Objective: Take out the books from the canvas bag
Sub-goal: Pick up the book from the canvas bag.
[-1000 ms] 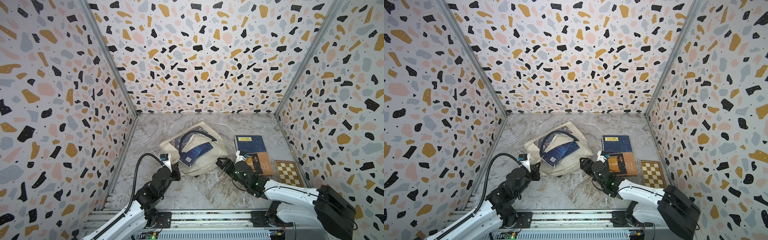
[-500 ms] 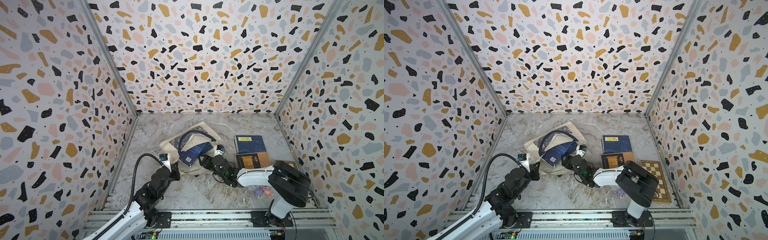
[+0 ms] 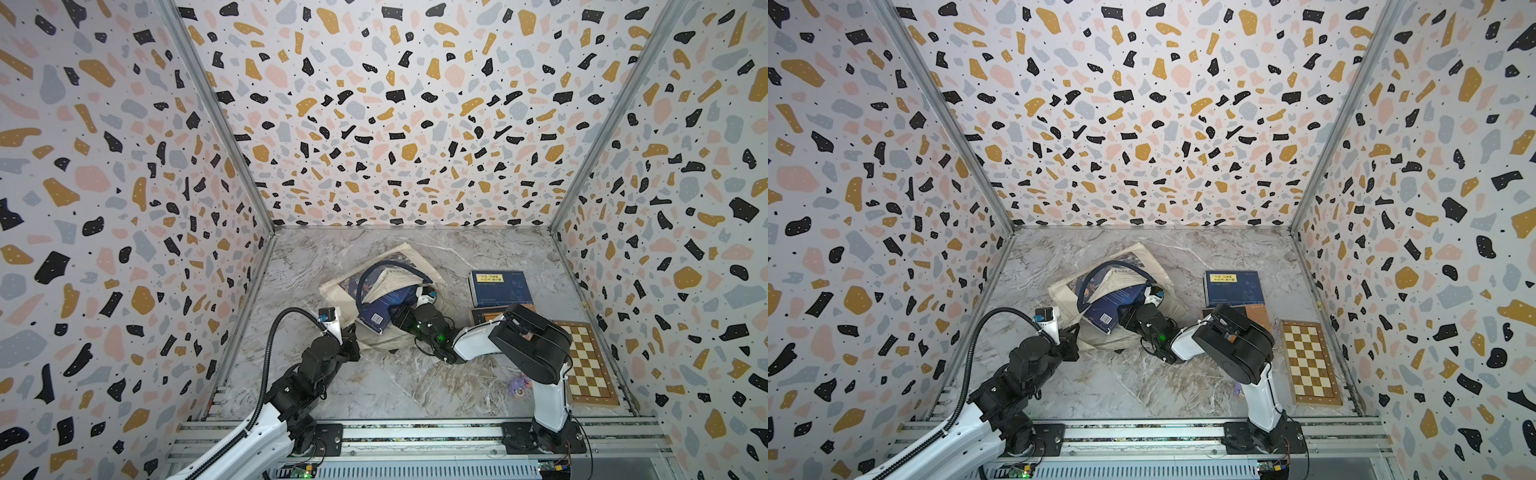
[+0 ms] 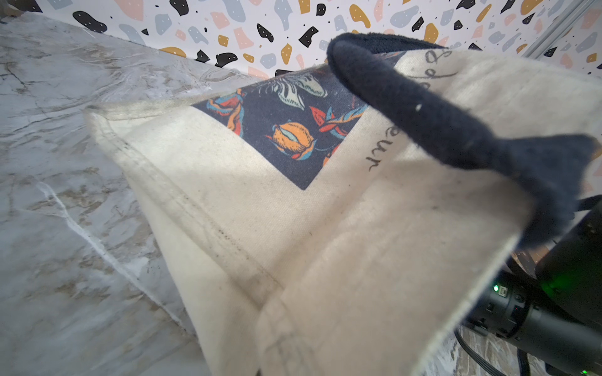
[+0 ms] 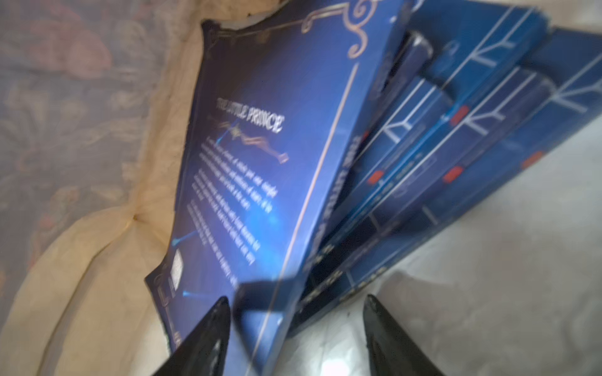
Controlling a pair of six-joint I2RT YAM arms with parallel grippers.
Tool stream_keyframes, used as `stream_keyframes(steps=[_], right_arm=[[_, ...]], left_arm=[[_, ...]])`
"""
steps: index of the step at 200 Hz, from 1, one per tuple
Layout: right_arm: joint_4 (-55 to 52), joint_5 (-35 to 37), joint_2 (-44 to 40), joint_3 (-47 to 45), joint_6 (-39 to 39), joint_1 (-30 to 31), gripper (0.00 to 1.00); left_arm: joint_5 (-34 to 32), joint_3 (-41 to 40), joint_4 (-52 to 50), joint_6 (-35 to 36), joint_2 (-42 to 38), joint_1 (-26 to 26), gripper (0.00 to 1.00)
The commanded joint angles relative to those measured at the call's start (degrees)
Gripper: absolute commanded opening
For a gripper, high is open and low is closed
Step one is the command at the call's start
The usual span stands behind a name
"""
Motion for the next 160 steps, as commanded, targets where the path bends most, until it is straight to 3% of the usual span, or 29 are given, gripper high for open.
stream_keyframes(steps=[1,89,160], right_arm=[[3.08,-1.33,-0.56,2.77,-1.79,0.05,0.6],[9.47,-3.26,-2.46,2.91,-4.03,-0.21,0.35],[6.03,-6.39,-0.04,9.89,-5.91,-0.28,0.33]], left_arm=[[-0.07,0.47,1.97,0.61,-0.46,-0.03,0.0],[-0.21,0.57,2.53,0.83,0.46,-0.05,0.0],[-0.39,0.55,2.62,0.92,0.79,-0.05,0.0]])
